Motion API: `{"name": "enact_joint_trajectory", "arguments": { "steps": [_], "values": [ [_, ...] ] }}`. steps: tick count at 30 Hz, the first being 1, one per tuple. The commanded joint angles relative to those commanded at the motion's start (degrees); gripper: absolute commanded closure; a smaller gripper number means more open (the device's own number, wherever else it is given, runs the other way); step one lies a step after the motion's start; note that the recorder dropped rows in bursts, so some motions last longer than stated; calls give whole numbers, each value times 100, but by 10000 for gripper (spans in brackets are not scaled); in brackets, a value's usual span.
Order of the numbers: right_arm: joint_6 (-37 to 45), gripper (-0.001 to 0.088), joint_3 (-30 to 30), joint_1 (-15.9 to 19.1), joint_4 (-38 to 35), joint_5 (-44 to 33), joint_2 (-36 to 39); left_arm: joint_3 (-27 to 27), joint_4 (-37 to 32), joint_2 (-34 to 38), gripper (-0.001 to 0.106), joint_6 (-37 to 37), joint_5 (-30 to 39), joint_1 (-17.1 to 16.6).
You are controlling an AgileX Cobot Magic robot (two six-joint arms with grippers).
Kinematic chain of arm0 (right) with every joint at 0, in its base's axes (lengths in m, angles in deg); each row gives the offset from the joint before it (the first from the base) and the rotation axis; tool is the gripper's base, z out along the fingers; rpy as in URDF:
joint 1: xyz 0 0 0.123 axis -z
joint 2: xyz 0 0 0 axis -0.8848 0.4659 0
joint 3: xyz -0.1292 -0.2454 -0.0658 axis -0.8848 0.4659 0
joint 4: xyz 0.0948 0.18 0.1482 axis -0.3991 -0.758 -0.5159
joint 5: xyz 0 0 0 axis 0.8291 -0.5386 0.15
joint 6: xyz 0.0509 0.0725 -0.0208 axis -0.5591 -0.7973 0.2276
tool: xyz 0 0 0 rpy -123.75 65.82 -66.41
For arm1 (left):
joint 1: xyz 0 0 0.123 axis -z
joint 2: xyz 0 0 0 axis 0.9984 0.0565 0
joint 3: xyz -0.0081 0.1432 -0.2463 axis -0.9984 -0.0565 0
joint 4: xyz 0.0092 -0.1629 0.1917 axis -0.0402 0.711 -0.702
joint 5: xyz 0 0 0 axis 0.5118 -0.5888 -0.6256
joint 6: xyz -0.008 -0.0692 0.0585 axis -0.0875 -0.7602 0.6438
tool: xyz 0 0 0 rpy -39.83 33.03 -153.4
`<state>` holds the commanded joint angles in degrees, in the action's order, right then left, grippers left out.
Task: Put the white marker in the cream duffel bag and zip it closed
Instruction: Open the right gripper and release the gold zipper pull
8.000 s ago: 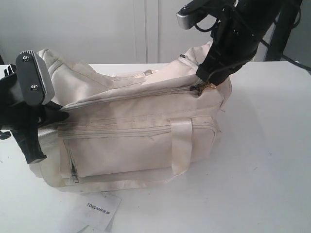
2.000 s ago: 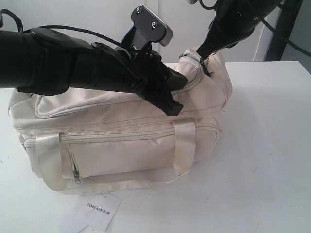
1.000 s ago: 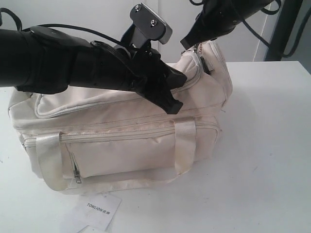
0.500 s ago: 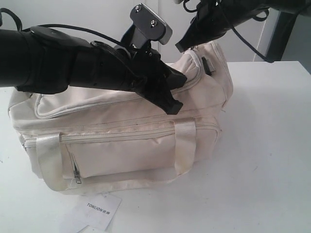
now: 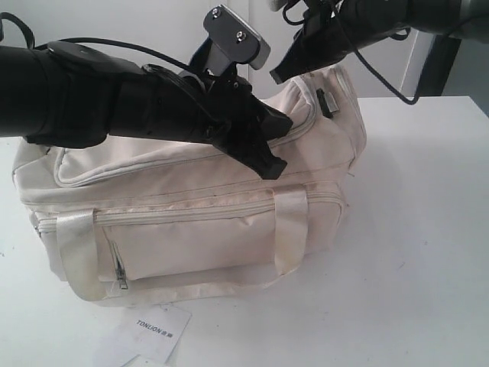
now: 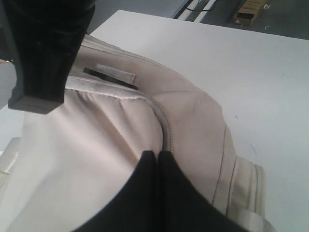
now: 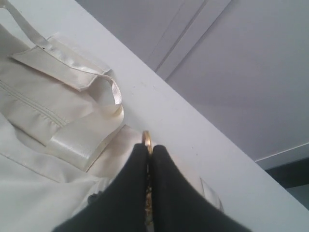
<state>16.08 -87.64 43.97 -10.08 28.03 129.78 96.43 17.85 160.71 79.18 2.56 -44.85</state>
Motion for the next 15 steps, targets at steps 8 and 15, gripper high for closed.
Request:
{"name": "enact_joint_trajectory", "arguments": {
  "steps": [8,15],
  "values": [
    [0,868,0,0,0,85,65,0,0,0,1053,0,-14,0],
    [0,772,0,0,0,142,65,0,22,0,1053,0,-11,0]
  ]
}}
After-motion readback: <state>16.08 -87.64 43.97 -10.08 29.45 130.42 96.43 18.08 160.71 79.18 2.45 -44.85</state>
